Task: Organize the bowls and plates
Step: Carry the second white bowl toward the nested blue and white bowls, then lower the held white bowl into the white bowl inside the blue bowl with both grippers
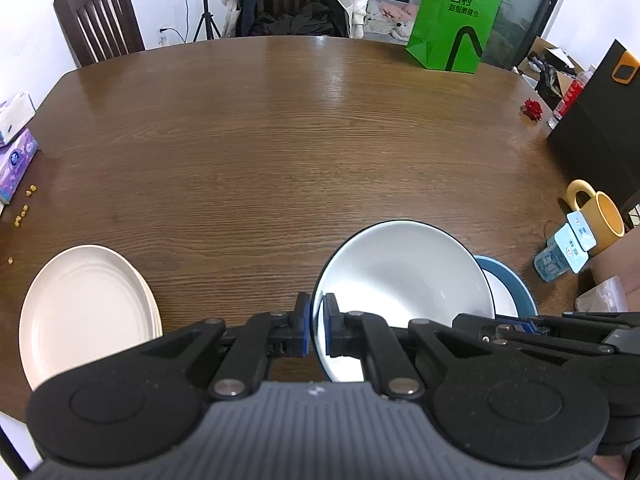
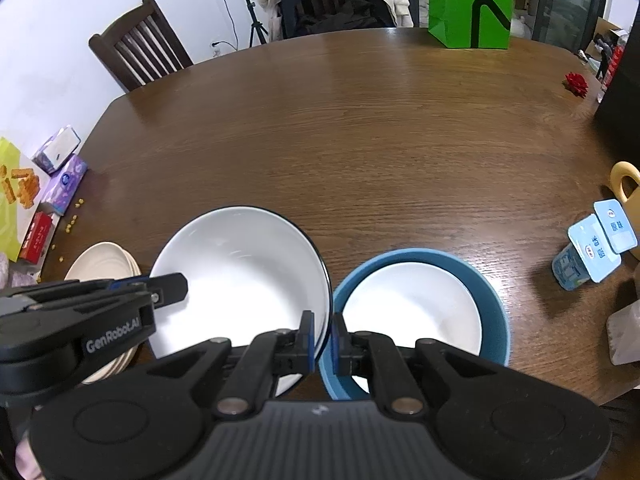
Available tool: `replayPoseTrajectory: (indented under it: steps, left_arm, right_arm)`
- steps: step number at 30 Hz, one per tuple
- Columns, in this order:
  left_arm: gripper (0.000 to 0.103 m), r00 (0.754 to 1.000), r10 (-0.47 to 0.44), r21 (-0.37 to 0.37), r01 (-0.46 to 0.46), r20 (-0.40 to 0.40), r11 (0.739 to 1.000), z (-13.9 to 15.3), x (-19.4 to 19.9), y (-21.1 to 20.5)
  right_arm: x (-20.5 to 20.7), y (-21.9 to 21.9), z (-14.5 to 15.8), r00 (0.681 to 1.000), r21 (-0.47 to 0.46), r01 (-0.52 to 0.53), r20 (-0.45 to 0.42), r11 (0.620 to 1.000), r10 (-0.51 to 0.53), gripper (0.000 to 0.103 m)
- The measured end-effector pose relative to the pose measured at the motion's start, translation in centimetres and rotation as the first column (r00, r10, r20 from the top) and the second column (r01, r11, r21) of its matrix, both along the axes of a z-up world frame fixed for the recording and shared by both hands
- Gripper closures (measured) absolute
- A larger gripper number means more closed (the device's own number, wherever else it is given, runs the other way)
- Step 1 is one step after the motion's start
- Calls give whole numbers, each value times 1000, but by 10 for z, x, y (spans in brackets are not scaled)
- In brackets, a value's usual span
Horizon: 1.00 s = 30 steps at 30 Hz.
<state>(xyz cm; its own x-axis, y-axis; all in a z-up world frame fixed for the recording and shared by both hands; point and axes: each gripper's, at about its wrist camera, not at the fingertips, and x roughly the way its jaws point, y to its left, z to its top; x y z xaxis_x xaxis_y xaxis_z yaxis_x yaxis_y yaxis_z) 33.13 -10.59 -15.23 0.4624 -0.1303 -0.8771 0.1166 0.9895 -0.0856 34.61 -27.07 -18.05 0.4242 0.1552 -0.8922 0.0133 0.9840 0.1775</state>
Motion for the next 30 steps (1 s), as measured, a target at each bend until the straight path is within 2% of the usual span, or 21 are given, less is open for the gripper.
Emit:
replayPoseTrajectory:
  steps: [30]
  left_arm:
    - [96, 991, -134, -9, 134, -20, 991, -8, 1, -62]
  right_arm:
    - [-19, -58, -5, 992, -22, 124, -11, 992, -124, 95]
